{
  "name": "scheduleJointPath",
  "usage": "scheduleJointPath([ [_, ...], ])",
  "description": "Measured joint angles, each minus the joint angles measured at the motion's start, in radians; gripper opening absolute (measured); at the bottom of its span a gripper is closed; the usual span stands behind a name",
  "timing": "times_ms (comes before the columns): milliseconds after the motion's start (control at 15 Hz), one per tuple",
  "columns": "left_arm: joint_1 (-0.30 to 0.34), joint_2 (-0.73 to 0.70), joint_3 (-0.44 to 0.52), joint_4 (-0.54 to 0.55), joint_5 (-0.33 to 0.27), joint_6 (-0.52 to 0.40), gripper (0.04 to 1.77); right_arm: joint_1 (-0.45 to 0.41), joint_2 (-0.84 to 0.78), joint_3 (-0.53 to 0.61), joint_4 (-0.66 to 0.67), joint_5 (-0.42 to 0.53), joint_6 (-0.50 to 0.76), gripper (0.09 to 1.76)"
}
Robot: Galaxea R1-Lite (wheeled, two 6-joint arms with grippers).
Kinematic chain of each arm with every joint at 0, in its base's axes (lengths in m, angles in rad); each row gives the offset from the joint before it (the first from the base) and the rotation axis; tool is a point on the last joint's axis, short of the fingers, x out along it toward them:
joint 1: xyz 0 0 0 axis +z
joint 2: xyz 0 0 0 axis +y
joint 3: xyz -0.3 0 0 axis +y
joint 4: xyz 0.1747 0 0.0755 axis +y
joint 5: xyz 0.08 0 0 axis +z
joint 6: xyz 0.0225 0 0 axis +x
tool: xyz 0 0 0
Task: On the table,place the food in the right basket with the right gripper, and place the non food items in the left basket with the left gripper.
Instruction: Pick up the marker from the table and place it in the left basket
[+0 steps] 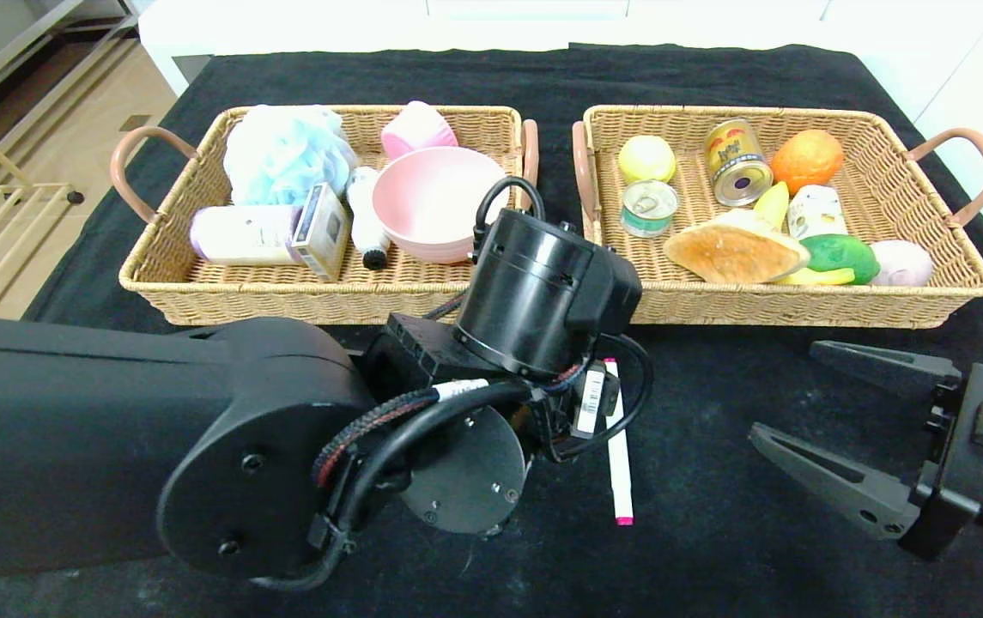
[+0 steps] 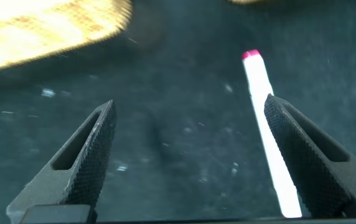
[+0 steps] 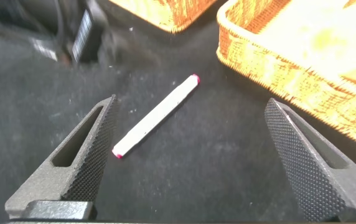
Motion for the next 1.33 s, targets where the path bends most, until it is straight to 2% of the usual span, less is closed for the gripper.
scheduleJointPath([
  [333,-0.050,0.079,-0.009,-0.150,0.023,0.012,1.71,0.000,-0.030,-0.005,0.000,0.000,0.000,1.71],
  [667,-0.073,0.124,-0.003,-0.150,0.032,0.011,1.71,0.000,-0.036,-0.005,0.002,0.000,0.001,1.71],
  [1333,-0.080,0.170,0.003,-0.152,0.040,-0.023,1.72,-0.001,-0.032,-0.007,0.006,0.000,0.001,1.71],
])
